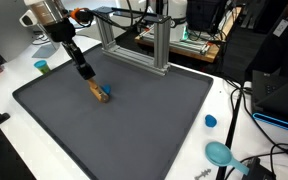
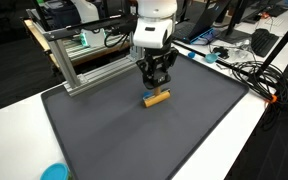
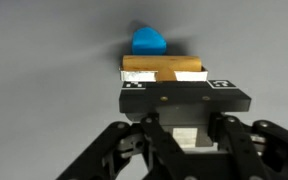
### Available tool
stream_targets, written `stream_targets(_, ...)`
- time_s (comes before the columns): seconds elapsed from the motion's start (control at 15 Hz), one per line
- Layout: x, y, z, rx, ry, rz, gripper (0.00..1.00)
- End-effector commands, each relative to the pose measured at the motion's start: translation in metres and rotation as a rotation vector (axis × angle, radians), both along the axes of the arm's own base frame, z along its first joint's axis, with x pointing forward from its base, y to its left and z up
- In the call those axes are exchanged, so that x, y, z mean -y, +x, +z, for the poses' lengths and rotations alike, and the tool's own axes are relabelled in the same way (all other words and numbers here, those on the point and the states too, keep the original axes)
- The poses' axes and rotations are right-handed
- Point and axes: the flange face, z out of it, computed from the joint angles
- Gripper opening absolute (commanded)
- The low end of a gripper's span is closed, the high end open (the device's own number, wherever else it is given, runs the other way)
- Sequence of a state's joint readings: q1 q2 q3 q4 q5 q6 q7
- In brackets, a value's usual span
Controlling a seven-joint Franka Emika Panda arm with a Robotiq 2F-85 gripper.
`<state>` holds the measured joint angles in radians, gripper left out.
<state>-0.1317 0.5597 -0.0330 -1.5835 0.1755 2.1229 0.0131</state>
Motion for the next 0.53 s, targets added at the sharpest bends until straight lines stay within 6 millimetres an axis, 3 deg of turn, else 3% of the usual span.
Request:
stream_targets(0.0, -0.01, 0.012, -0.031, 0.06, -0.002, 0.003, 0.22)
stream_targets(0.2, -0.012, 0.016, -0.031, 0.092, -0.02, 0.004, 0.22)
stream_targets(0.47, -0.017, 0.003, 0.016, 0.135, -0.018, 0.058, 0.22)
